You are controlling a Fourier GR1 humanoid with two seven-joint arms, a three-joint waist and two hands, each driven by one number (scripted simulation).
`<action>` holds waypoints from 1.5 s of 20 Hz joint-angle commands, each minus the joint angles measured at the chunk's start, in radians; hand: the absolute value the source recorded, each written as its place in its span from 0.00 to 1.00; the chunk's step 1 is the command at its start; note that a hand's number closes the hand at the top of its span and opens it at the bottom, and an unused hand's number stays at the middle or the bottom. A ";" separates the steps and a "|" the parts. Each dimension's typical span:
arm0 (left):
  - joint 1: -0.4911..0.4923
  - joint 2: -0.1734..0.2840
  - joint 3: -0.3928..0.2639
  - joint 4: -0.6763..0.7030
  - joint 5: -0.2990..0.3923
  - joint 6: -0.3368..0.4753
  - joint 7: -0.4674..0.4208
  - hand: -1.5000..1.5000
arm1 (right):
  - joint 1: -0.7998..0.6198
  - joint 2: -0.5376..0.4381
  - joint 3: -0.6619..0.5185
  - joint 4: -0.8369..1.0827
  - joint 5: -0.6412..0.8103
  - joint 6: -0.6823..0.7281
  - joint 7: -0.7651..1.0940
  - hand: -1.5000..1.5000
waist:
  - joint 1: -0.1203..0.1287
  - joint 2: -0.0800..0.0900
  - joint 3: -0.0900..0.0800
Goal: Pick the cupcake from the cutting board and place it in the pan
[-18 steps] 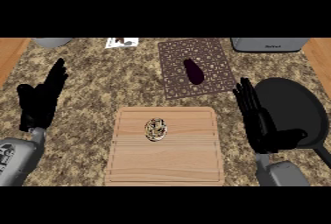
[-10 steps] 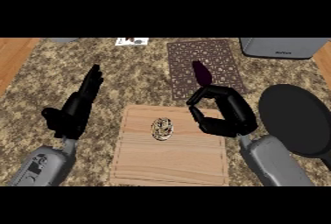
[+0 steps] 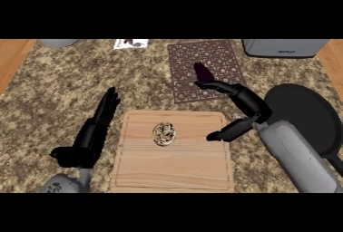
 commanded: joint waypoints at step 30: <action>0.052 -0.103 0.030 -0.025 -0.115 -0.013 0.031 0.50 | -0.277 0.291 0.308 0.265 0.737 0.119 0.327 0.00 | -0.020 -0.005 0.000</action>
